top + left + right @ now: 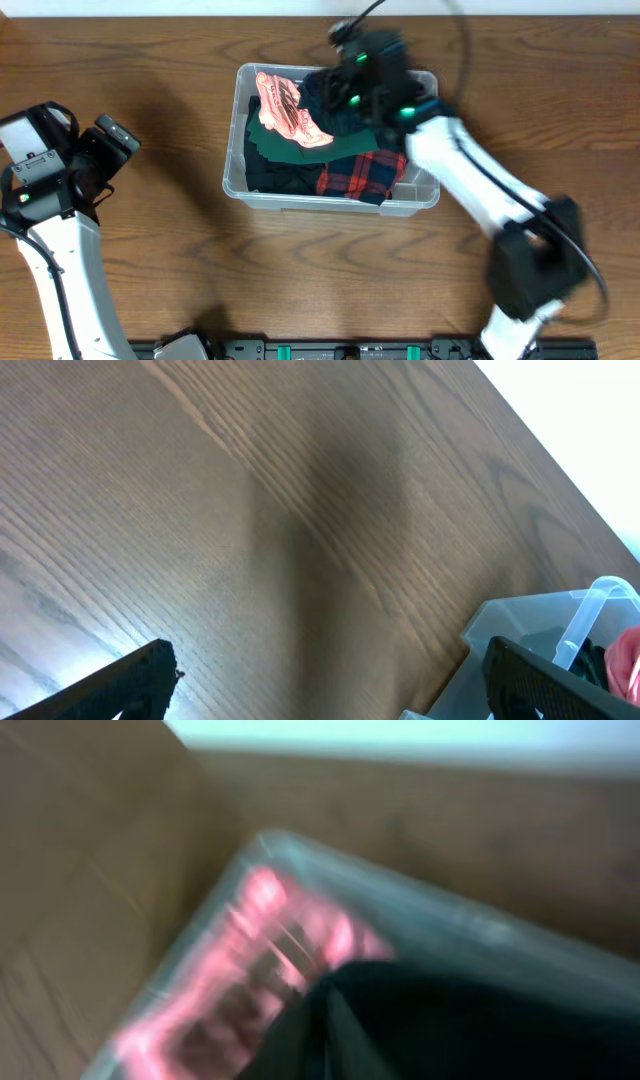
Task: Pack container
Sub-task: 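Release the dark garment and pull the right gripper back out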
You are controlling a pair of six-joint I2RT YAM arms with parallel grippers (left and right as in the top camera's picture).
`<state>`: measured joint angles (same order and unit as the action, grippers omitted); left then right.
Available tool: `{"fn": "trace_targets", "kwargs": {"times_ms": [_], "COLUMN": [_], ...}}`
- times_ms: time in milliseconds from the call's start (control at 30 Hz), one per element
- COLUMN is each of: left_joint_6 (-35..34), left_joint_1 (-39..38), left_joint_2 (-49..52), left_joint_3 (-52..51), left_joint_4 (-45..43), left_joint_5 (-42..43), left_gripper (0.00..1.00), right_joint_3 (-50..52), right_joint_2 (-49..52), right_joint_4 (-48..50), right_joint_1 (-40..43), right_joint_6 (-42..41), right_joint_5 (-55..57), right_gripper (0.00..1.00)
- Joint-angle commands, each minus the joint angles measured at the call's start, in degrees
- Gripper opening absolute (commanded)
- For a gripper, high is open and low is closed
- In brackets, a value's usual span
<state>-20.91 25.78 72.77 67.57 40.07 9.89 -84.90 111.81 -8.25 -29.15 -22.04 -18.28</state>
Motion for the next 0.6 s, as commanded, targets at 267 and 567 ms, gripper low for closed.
{"fn": "trace_targets", "kwargs": {"times_ms": [267,567], "left_joint_6": [0.7,0.7], "left_joint_1": [0.2,0.2], "left_joint_2": [0.2,0.2], "left_joint_3": [0.2,0.2], "left_joint_4": [0.0,0.0], "left_joint_5": [-0.5,-0.5], "left_gripper": [0.98,0.98], "right_joint_3": [0.5,0.5], "right_joint_2": [9.6,-11.4], "right_joint_4": [-7.0,-10.9], "right_joint_1": [0.0,0.9], "right_joint_6": [0.7,14.1], "right_joint_5": [-1.4,-3.6], "right_gripper": [0.09,0.86]}}
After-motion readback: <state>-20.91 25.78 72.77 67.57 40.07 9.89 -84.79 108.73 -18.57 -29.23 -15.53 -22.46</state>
